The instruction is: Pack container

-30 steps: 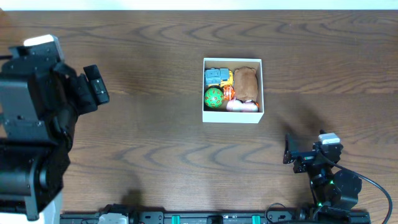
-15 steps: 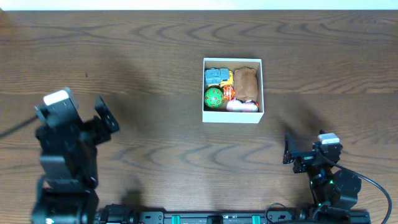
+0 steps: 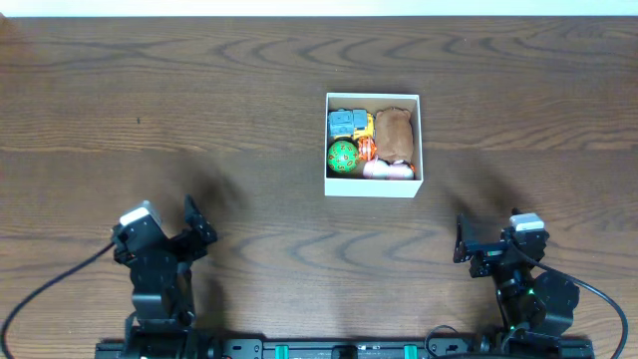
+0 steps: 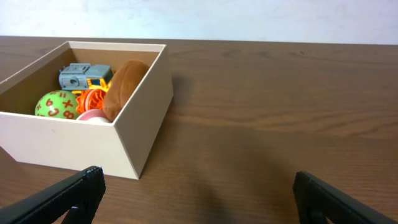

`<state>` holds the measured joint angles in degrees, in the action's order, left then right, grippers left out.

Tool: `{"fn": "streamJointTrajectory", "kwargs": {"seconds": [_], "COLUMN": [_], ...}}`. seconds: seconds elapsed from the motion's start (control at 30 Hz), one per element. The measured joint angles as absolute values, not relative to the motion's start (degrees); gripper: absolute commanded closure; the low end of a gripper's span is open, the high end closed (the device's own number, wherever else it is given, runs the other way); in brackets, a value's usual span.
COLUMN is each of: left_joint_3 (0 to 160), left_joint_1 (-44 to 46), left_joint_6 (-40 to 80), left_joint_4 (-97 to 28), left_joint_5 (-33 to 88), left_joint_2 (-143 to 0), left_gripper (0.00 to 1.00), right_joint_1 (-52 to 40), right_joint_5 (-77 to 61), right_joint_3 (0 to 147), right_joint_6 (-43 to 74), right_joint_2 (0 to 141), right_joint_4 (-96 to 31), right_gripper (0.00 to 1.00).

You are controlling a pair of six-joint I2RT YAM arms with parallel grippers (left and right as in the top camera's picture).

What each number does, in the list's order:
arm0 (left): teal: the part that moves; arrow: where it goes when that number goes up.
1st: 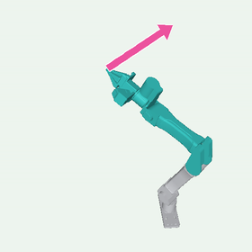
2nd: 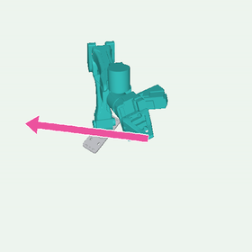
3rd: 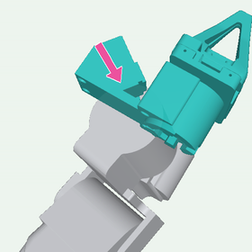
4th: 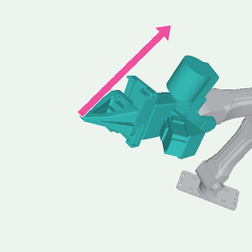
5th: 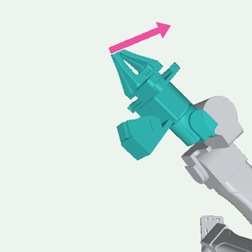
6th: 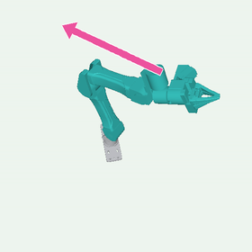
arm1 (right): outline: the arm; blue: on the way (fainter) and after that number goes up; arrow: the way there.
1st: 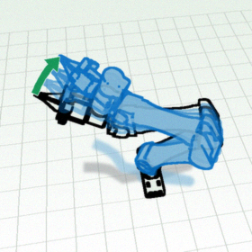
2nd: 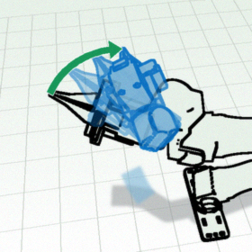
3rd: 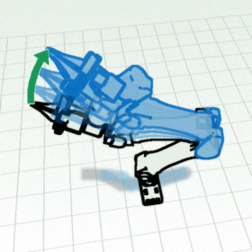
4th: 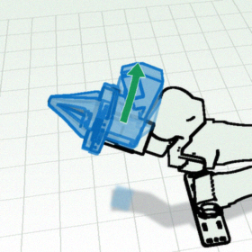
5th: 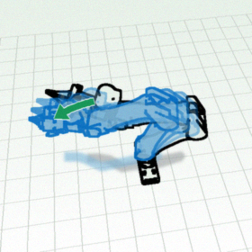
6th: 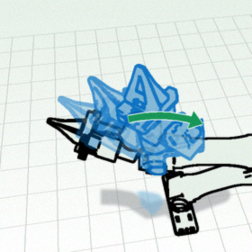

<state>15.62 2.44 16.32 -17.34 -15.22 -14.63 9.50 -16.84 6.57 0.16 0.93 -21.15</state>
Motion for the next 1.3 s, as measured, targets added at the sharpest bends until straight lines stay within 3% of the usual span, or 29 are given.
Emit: {"fn": "streamJointTrajectory", "kwargs": {"seconds": [0.57,1.3], "left_joint_3": [6.8,6.5], "left_joint_1": [2.2,2.2], "left_joint_6": [16.5,16.5], "left_joint_4": [-16.2,-16.0], "left_joint_5": [-15.2,-15.2], "left_joint_2": [-3.6,-0.6], "left_gripper": [0.02,0.02], "right_joint_1": [9.5,9.5], "right_joint_5": [-16.8,-16.9], "right_joint_3": [6.6,6.6], "right_joint_6": [0.2,0.2], "right_joint_2": [0.9,0.9], "right_joint_4": [-21.1,-21.1], "right_gripper": [0.01,0.01]}}
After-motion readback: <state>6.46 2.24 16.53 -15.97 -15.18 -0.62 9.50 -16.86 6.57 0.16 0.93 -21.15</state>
